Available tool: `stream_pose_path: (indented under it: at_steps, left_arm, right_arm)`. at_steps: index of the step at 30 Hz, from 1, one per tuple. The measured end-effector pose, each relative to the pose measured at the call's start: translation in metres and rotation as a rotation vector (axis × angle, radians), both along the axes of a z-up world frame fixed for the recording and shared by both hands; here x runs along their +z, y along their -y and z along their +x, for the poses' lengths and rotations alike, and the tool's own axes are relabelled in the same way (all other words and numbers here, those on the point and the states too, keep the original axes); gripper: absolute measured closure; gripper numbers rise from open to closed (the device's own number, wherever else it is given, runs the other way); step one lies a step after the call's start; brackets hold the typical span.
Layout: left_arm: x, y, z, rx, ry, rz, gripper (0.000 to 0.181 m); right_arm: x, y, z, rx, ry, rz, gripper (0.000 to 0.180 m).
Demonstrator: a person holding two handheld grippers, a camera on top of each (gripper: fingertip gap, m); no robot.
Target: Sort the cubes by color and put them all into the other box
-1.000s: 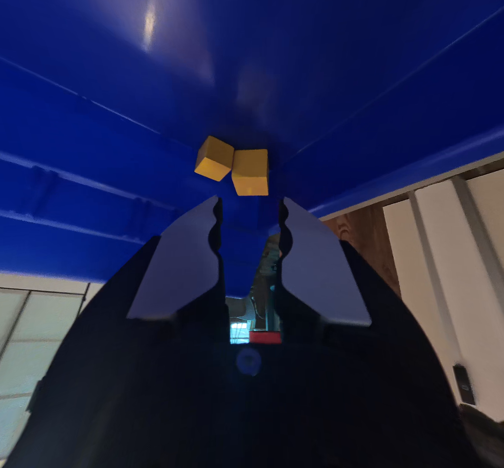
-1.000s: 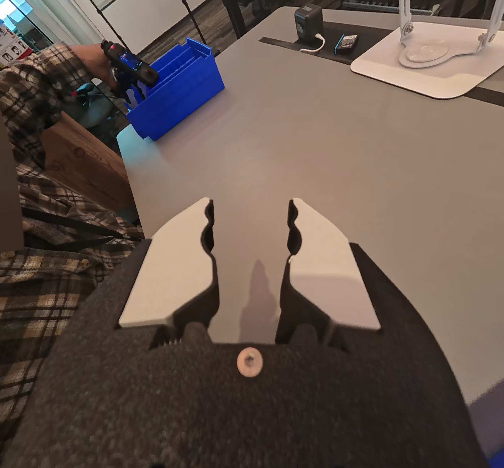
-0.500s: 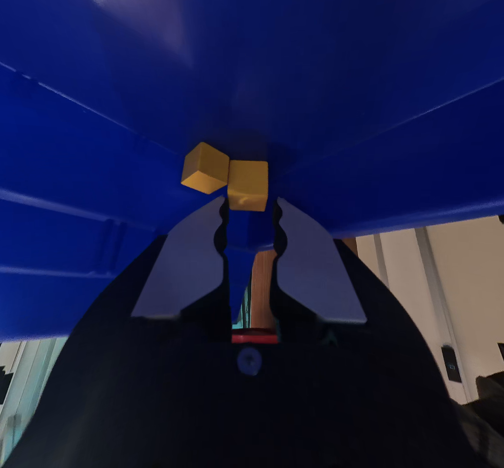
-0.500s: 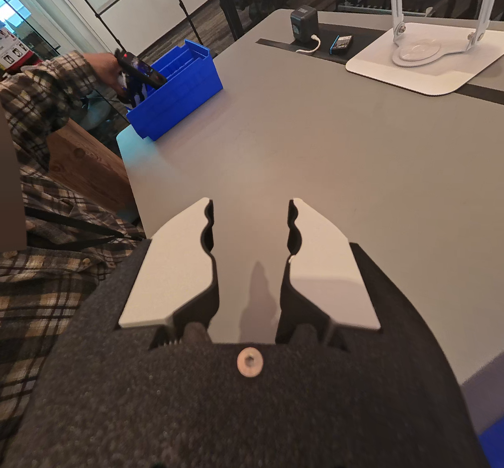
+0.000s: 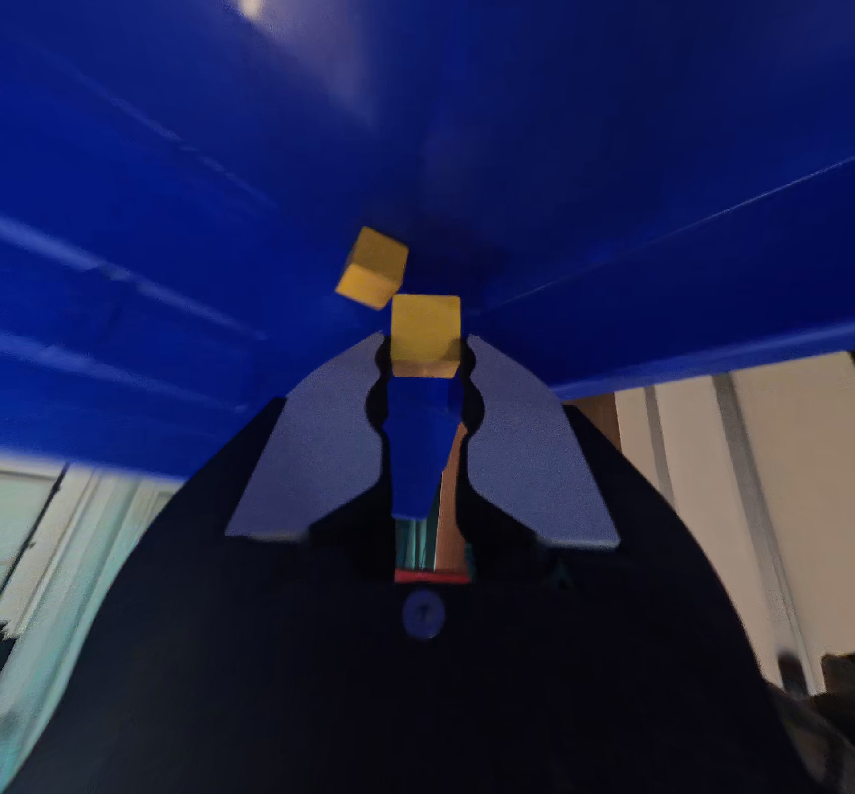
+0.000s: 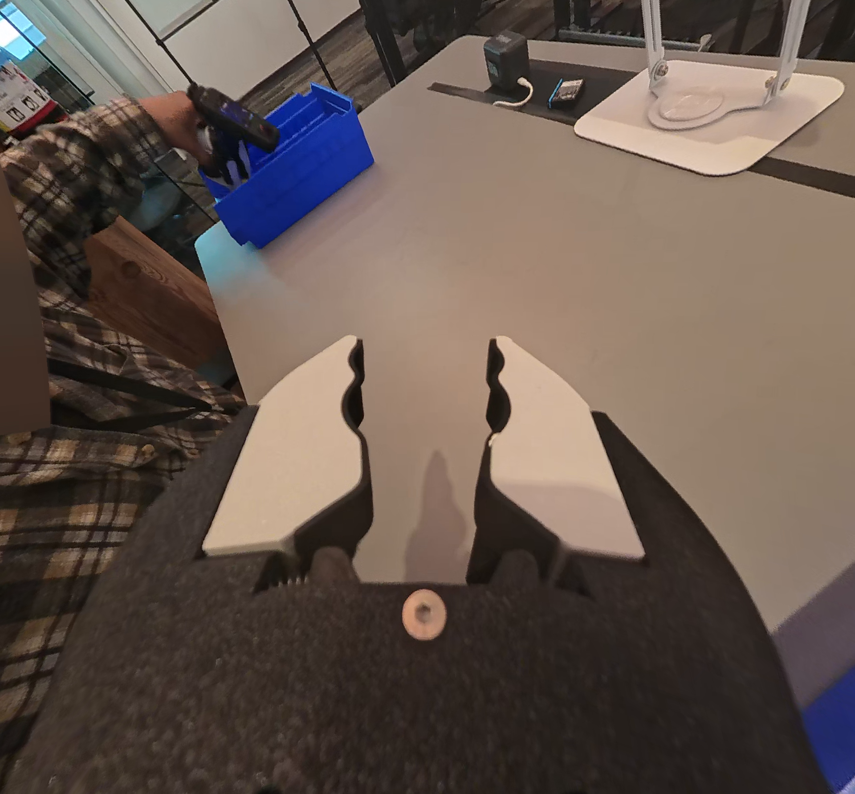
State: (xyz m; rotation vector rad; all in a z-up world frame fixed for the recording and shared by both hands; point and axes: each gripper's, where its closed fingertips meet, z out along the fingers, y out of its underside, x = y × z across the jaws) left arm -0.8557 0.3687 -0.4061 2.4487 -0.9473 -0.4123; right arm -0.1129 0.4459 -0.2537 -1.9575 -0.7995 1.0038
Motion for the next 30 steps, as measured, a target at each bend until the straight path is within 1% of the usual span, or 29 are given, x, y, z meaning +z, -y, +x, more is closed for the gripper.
stream_pose_path:
  at_steps: [1, 4, 6, 9, 12, 14, 16, 19, 22, 24, 27, 29, 30]
  left_arm:
    - [0.008, -0.009, 0.003, 0.009, 0.034, 0.072, 0.153]
    - [0.039, -0.044, 0.024, 0.011, 0.181, 0.325, 0.153]
    - [0.060, -0.068, 0.049, -0.016, 0.296, 0.491, 0.153]
    - [0.091, -0.100, 0.095, -0.101, 0.432, 0.721, 0.153]
    - [0.122, -0.124, 0.171, -0.222, 0.595, 0.925, 0.153]
    - [0.138, -0.132, 0.237, -0.318, 0.712, 1.025, 0.153]
    - [0.147, -0.131, 0.306, -0.421, 0.812, 1.085, 0.153]
    - [0.147, -0.121, 0.399, -0.579, 0.924, 1.118, 0.153]
    - [0.141, -0.108, 0.464, -0.691, 1.009, 1.120, 0.153]
    - [0.136, -0.102, 0.492, -0.721, 1.063, 1.107, 0.153]
    - [0.131, -0.100, 0.517, -0.738, 1.116, 1.101, 0.153]
    - [0.132, -0.098, 0.529, -0.741, 1.164, 1.096, 0.153]
    - [0.133, -0.097, 0.535, -0.744, 1.180, 1.102, 0.153]
  right_arm:
    - [0.001, 0.000, -0.002, 0.001, -0.012, 0.001, 0.129]
    - [0.003, -0.003, -0.013, 0.008, -0.078, -0.010, 0.127]
    - [0.001, -0.006, -0.027, 0.019, -0.155, -0.037, 0.126]
    - [-0.006, -0.012, -0.057, 0.068, -0.325, -0.149, 0.121]
    - [-0.010, -0.020, -0.099, 0.132, -0.502, -0.298, 0.117]
    - [-0.017, -0.026, -0.131, 0.172, -0.537, -0.389, 0.112]
    - [-0.021, -0.029, -0.165, 0.217, -0.544, -0.471, 0.111]
    - [-0.019, -0.030, -0.205, 0.285, -0.554, -0.583, 0.111]
    - [-0.019, -0.030, -0.224, 0.313, -0.515, -0.630, 0.109]
    - [-0.019, -0.028, -0.227, 0.322, -0.481, -0.634, 0.110]
    - [-0.023, -0.023, -0.226, 0.330, -0.426, -0.633, 0.116]
    - [-0.022, -0.021, -0.222, 0.336, -0.445, -0.637, 0.123]
    - [-0.020, -0.020, -0.220, 0.349, -0.462, -0.647, 0.130]
